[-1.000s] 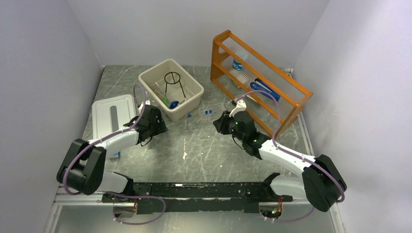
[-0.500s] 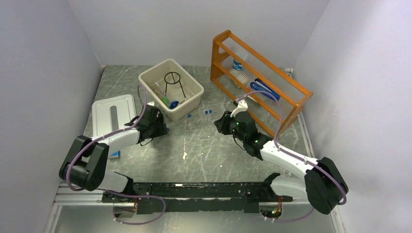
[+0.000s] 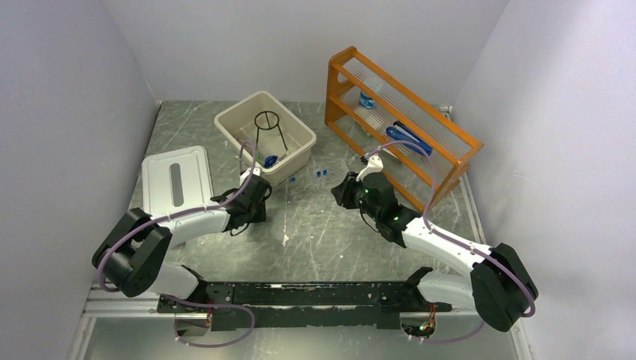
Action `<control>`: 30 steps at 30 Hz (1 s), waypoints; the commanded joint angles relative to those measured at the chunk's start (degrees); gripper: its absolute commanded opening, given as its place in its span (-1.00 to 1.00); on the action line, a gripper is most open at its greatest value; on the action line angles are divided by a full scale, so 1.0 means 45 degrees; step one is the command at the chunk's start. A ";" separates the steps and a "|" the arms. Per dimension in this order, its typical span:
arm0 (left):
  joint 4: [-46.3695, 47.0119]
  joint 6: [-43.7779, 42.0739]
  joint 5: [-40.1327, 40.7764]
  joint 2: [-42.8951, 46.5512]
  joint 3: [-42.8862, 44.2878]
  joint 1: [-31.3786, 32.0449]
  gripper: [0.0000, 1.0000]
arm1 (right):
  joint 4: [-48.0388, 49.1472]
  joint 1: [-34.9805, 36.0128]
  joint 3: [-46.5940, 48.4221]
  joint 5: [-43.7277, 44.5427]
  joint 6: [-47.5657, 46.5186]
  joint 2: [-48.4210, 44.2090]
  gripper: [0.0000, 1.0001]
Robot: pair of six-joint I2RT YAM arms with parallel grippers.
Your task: Organize the chemistry lab equipment
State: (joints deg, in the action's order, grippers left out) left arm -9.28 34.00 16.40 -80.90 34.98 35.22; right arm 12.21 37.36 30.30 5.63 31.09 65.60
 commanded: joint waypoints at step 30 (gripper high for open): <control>-0.3897 -0.0314 -0.0345 0.4285 0.0996 0.2207 -0.82 | 0.0890 0.0093 0.1039 -0.5326 0.2391 0.1282 -0.07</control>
State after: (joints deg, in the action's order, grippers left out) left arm -31.92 39.05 22.13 -66.52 40.40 44.66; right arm 13.08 37.47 32.03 -10.28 36.82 69.87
